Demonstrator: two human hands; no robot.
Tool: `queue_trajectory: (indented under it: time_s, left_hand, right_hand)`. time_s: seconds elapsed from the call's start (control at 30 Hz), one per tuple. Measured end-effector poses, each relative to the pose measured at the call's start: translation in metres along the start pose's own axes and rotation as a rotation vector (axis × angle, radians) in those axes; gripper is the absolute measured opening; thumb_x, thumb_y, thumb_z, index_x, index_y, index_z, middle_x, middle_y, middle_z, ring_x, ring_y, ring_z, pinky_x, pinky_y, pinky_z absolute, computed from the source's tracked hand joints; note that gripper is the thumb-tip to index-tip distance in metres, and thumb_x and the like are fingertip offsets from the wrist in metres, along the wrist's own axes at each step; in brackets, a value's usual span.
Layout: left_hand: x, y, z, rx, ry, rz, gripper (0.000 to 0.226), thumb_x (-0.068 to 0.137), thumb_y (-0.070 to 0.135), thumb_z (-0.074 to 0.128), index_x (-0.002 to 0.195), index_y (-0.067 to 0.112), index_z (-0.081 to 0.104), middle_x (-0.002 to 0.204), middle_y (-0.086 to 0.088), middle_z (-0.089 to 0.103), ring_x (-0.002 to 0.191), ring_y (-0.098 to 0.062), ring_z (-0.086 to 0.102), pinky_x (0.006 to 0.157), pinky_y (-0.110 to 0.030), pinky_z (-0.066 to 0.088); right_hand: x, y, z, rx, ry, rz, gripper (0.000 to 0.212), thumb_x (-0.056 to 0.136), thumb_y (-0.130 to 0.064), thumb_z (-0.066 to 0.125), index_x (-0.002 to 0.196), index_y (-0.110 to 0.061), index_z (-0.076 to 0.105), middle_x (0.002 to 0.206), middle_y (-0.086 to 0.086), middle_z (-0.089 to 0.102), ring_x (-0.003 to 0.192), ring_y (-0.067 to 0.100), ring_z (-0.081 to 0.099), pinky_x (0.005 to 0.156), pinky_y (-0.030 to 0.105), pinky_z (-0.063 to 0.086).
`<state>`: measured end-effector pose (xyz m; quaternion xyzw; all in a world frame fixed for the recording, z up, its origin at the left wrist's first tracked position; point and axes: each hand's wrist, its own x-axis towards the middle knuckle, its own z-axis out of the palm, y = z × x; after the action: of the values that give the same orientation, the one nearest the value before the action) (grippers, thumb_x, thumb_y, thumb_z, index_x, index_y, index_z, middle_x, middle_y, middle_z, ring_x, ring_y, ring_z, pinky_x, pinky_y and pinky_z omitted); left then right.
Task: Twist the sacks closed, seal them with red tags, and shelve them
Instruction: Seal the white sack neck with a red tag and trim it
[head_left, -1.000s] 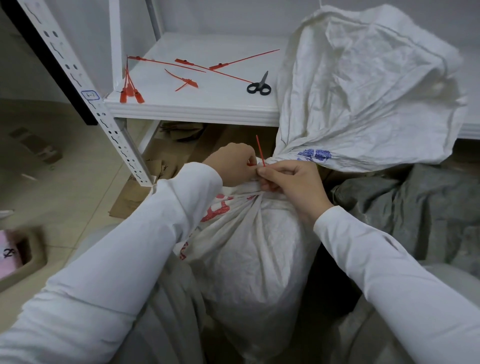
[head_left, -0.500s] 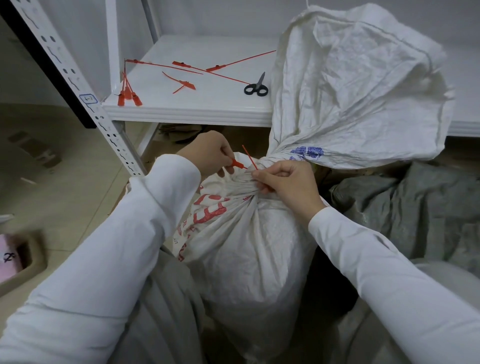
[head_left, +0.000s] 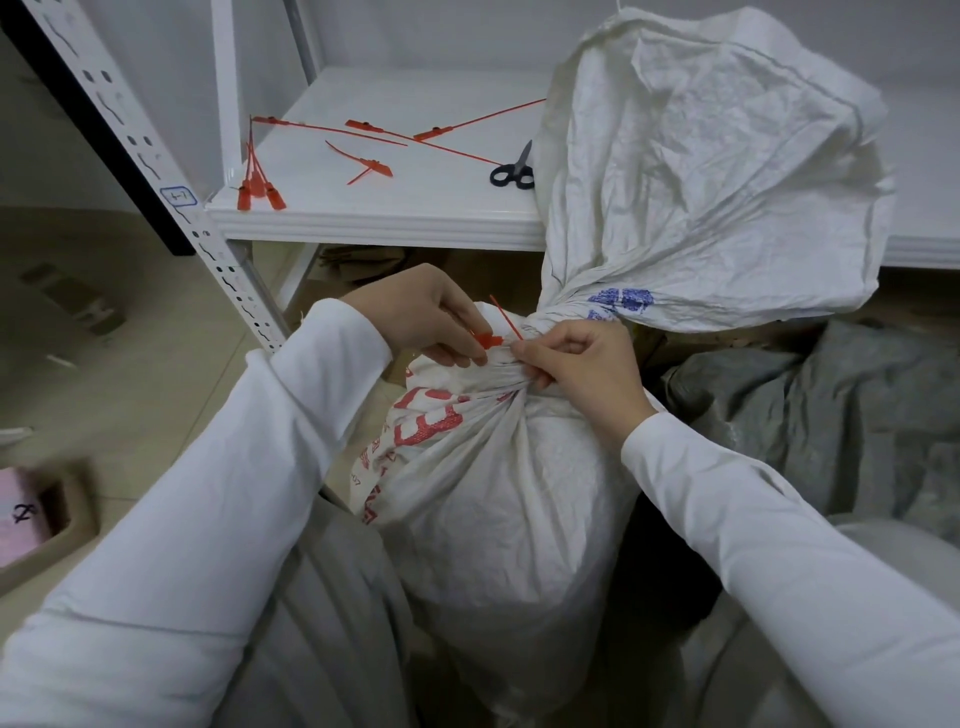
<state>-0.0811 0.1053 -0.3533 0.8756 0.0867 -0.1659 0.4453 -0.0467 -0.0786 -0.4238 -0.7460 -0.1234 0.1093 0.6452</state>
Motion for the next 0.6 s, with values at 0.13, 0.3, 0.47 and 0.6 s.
queue_trajectory:
  time_s: [0.13,0.3,0.47,0.6]
  left_hand:
    - [0.003,-0.006,-0.007,-0.072,0.019,-0.050,0.022,0.086,0.000,0.065,0.106,0.005,0.073,0.091,-0.006,0.076,0.081,-0.015,0.073,0.074,-0.022,0.059]
    - [0.003,-0.007,-0.007,-0.077,0.007,-0.058,0.024,0.088,-0.003,0.061,0.107,0.007,0.072,0.095,-0.006,0.075,0.087,-0.018,0.073,0.080,-0.025,0.058]
    - [0.005,-0.008,-0.010,-0.139,-0.015,-0.082,0.026,0.088,-0.004,0.060,0.107,0.008,0.072,0.096,-0.006,0.075,0.088,-0.018,0.073,0.083,-0.027,0.057]
    - [0.004,-0.010,-0.014,-0.248,-0.079,-0.066,0.027,0.089,-0.006,0.058,0.109,0.006,0.071,0.099,-0.007,0.075,0.090,-0.017,0.072,0.080,-0.024,0.057]
  right_hand:
    - [-0.001,-0.003,0.001,0.026,-0.045,-0.010,0.013,0.077,-0.007,0.079,0.067,-0.008,0.071,0.060,-0.003,0.068,0.051,0.004,0.059,0.056,0.016,0.049]
    - [-0.001,0.000,0.002,0.049,-0.045,-0.018,0.018,0.075,-0.005,0.080,0.062,-0.009,0.068,0.055,-0.008,0.065,0.053,0.002,0.060,0.058,0.016,0.047]
    - [-0.002,0.002,0.005,0.060,-0.020,-0.050,0.023,0.076,-0.012,0.081,0.063,-0.002,0.066,0.051,-0.007,0.060,0.051,0.004,0.055,0.060,0.018,0.048]
    - [-0.005,-0.001,0.003,0.076,-0.024,-0.075,0.025,0.080,-0.015,0.077,0.061,-0.006,0.063,0.049,-0.011,0.056,0.048,0.000,0.051,0.056,0.014,0.045]
